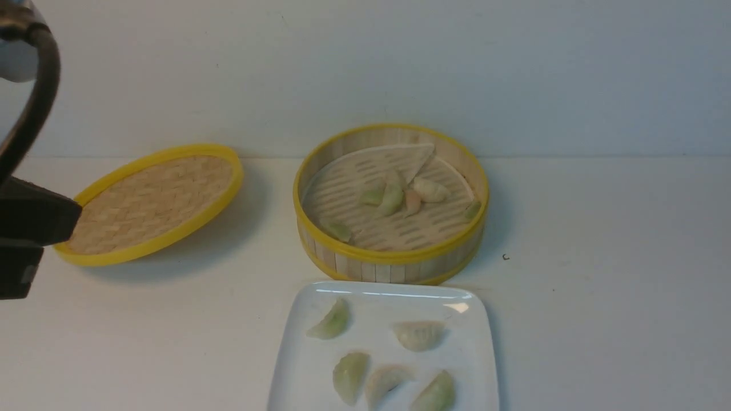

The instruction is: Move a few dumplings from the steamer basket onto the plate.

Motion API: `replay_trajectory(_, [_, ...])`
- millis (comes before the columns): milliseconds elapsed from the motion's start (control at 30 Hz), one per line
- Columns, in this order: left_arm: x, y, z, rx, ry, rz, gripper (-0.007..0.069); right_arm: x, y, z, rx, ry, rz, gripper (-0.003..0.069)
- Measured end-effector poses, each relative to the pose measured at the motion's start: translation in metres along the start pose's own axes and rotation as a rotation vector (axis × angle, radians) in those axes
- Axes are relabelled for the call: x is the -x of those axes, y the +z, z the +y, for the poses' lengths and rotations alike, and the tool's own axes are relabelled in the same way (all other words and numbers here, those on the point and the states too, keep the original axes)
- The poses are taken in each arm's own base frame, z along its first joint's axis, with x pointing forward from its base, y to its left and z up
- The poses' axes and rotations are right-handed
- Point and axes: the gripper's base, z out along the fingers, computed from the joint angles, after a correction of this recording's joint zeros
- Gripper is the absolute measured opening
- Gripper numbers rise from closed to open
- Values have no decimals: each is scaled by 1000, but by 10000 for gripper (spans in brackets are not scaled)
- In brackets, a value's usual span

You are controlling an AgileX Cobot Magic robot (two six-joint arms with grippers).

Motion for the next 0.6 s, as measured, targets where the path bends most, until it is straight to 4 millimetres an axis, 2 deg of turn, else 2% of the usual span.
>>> replay_trajectory(33, [3,0,-1,-11,-4,-28,-6,-19,-14,-4,-12,2,-37,-13])
replay_trajectory(100, [5,0,-2,-18,-6,-52,-6,-29,-23,-7,-19,10,-63,-13])
replay_trajectory(167, [8,0,-2,-21,-7,-90,-6,-50,-31,-10,-22,19,-101,-13])
replay_trajectory(233, [11,-1,-2,-24,-8,-116,-6,-58,-40,-11,-13,26,-157,-14])
replay_trajectory(433, [12,-3,-4,-45,-16,-152,-6,-64,-42,-10,11,42,-210,-14])
replay_trajectory(600, [-2,-15,-4,-47,-17,-232,-6,-66,-41,-9,24,72,-205,-14])
